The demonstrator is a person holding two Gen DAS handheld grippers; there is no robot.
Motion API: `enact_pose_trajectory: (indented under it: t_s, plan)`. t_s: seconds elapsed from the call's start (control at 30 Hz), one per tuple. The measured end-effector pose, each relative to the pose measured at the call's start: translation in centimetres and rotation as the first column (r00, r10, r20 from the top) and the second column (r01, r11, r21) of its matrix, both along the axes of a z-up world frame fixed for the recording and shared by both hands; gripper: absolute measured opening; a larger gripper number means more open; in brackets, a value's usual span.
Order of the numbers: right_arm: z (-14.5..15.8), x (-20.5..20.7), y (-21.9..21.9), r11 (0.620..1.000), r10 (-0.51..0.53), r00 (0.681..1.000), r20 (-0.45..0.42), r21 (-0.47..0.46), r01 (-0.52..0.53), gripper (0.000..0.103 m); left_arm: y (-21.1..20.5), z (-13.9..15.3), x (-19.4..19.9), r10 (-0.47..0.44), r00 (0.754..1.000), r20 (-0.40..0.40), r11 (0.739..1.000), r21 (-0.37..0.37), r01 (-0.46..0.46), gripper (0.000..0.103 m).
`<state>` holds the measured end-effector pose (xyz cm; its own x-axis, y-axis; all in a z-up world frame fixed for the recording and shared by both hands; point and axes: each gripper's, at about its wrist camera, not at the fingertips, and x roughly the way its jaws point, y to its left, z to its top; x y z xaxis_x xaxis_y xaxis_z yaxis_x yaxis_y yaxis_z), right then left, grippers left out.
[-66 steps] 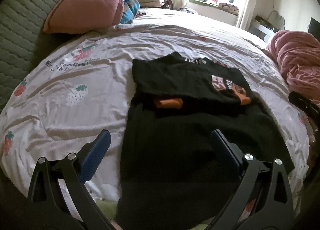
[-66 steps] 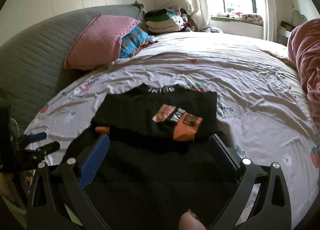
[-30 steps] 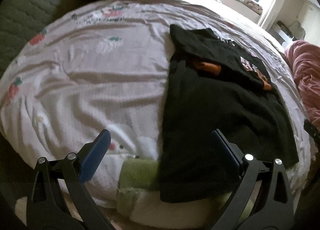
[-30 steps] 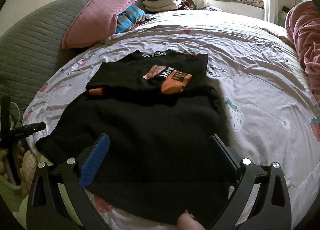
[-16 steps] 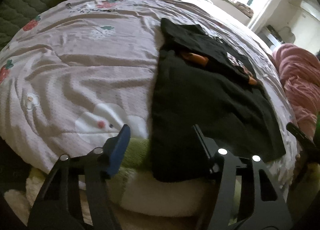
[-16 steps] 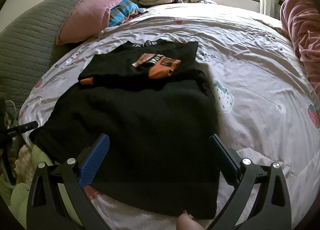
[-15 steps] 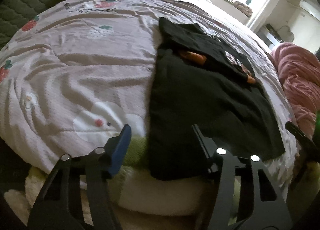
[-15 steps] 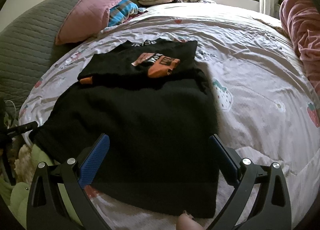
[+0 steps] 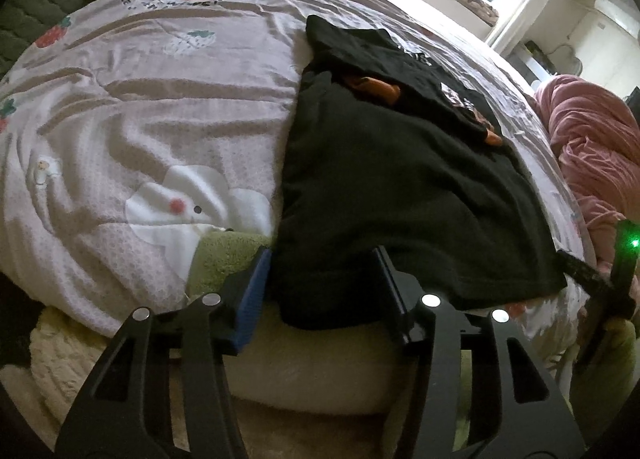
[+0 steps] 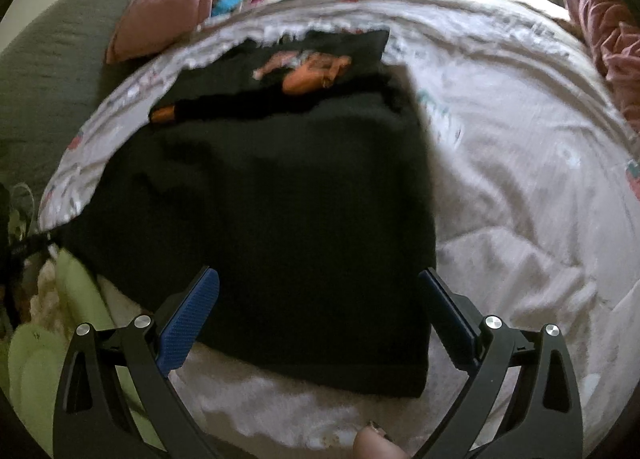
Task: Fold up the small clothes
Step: 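Move both grippers to the shirt hem and grasp it, then lift the hem with both grippers and fold it up onto the collar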
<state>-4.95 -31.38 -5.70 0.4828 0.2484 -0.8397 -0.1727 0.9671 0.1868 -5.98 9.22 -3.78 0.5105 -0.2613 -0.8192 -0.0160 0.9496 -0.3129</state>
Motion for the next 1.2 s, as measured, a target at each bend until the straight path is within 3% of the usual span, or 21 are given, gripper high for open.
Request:
enact_pose_trajectory:
  t_s: [0.2, 0.27, 0.37, 0.4, 0.47, 0.53, 0.63, 0.67, 0.7, 0.73, 0.87, 0.93, 1.0, 1.2]
  plan:
    - [-1.0, -0.8, -0.9, 1.000, 0.007, 1.000, -0.030, -0.001, -0.007, 0.098, 0.1, -0.7, 0.5, 0.010, 1.000, -0.009, 0.999, -0.031, -0.010, 0.043]
    - [-1.1, -1.0, -1.1, 1.000, 0.020, 0.999, -0.038, 0.002, -0.020, 0.096, 0.1, -0.8, 0.6, 0.011, 1.000, -0.008, 0.999, -0.032, -0.011, 0.039]
    - [-1.2, -1.5, -1.8, 0.999, 0.021, 0.999, -0.043, -0.023, -0.022, 0.070, 0.1, -0.8, 0.7, 0.009, 1.000, -0.007, 0.999, -0.032, -0.009, 0.027]
    - [-1.1, -1.5, -2.0, 1.000, 0.017, 0.999, -0.040, -0.022, -0.018, 0.053, 0.0, -0.8, 0.8, 0.010, 1.000, -0.005, 0.999, -0.033, -0.010, 0.023]
    - [-1.0, -1.5, -2.7, 1.000, -0.004, 0.999, -0.035, -0.014, 0.003, 0.034, -0.1, -0.8, 1.0, 0.010, 1.000, -0.001, 0.999, -0.039, -0.010, 0.014]
    - [-1.0, -1.6, -3.1, 1.000, -0.003, 0.999, -0.033, 0.013, 0.003, 0.026, -0.3, -0.6, 1.2, 0.009, 1.000, 0.005, 0.999, -0.037, -0.009, 0.009]
    - [-0.7, -1.7, -3.0, 1.000, 0.008, 1.000, -0.023, 0.009, -0.008, 0.027, -0.4, -0.2, 1.1, 0.008, 1.000, 0.018, 1.000, -0.026, -0.007, 0.007]
    - [-0.8, -1.6, -3.2, 1.000, 0.001, 1.000, -0.029, 0.007, -0.001, 0.035, -0.3, 0.0, 1.0, 0.010, 1.000, 0.023, 1.000, -0.027, -0.009, 0.007]
    - [-0.9, -1.5, -3.5, 1.000, -0.018, 0.999, -0.033, 0.000, 0.018, 0.051, -0.3, 0.1, 1.0, 0.012, 1.000, 0.025, 1.000, -0.027, -0.011, 0.007]
    - [-0.9, -1.5, -3.7, 1.000, -0.024, 0.999, -0.035, 0.005, 0.024, 0.056, -0.2, 0.2, 1.0, 0.015, 1.000, 0.025, 1.000, -0.026, -0.014, 0.007]
    - [-1.3, -1.8, -3.4, 1.000, 0.010, 0.999, -0.038, -0.010, -0.010, 0.056, -0.3, -0.1, 0.9, 0.010, 1.000, 0.011, 1.000, -0.011, -0.010, 0.007]
    - [-1.6, -1.7, -3.4, 1.000, 0.009, 0.999, -0.036, 0.004, -0.009, 0.043, -0.4, -0.7, 1.2, 0.013, 1.000, -0.007, 1.000, -0.015, -0.013, 0.008]
    - [-1.3, -1.7, -3.1, 0.999, 0.028, 0.999, -0.023, 0.041, -0.027, 0.016, -0.3, -0.9, 1.2, 0.017, 1.000, -0.011, 1.000, -0.019, -0.018, 0.008]
    - [1.7, -1.9, -3.5, 0.993, 0.041, 0.996, 0.077, 0.111, -0.050, 0.010, -0.5, 0.7, 1.2, 0.021, 0.999, 0.030, 1.000, -0.002, -0.020, 0.005]
